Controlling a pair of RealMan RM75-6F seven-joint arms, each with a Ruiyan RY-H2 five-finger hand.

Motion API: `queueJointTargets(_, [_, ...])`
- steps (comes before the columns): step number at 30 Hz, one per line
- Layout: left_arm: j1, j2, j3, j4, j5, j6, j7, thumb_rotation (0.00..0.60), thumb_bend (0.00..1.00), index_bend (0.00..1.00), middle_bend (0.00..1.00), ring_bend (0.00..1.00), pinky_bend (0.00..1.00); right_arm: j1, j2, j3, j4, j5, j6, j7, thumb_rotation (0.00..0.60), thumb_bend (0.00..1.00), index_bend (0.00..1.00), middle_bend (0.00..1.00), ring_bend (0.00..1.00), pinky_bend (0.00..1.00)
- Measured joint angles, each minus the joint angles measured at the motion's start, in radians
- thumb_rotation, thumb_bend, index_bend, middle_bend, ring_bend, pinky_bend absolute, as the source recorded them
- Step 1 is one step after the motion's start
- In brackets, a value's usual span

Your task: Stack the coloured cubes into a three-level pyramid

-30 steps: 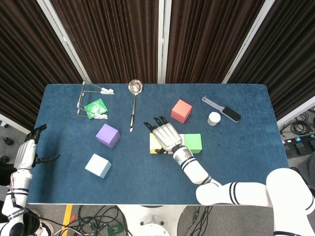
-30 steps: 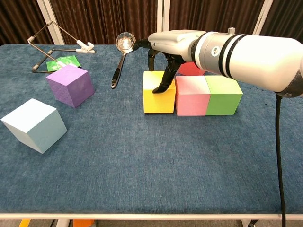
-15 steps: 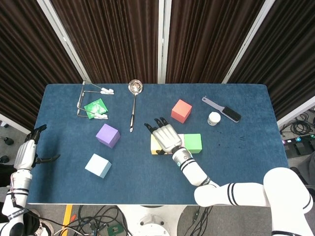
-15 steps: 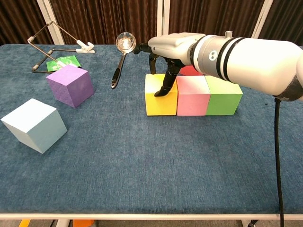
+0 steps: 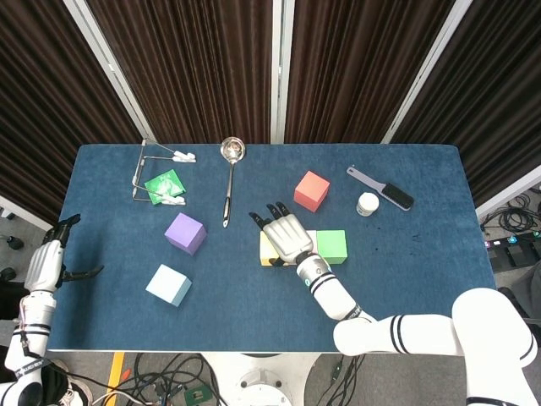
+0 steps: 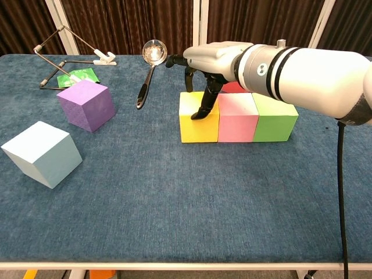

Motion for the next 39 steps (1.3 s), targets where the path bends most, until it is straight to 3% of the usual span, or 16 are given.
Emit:
queueJointTargets(16, [0.005, -0.008, -0.001, 0.015, -0.001, -0.001, -0.009, 0.600, 0.00, 0.07, 0.10, 0.00, 0.01, 0.004, -0.004, -0.004, 0.014, 0.022, -0.021, 0.001, 0.600, 0.14, 0.00, 0.38, 0.00, 0.00])
queueJointTargets(24, [0.004, -0.006, -0.004, 0.010, 0.003, 0.002, -0.006, 0.600, 0.00, 0.07, 0.10, 0.00, 0.01, -0.001, 0.015, -0.004, 0.002, 0.019, -0.036, 0.021, 0.600, 0.04, 0.00, 0.12, 0.00, 0.00])
queueJointTargets(27, [0.004, -0.006, -0.004, 0.009, 0.003, 0.000, -0.005, 0.600, 0.00, 0.07, 0.10, 0.00, 0.01, -0.003, 0.022, -0.001, -0.006, 0.012, -0.037, 0.032, 0.600, 0.02, 0.00, 0.07, 0.00, 0.00])
queueJointTargets(39, [0.008, 0.004, -0.006, -0.008, 0.021, 0.020, -0.014, 0.600, 0.00, 0.07, 0.10, 0.00, 0.01, -0.030, 0.086, 0.025, -0.064, -0.045, -0.020, 0.104, 0.600, 0.01, 0.00, 0.06, 0.00, 0.00])
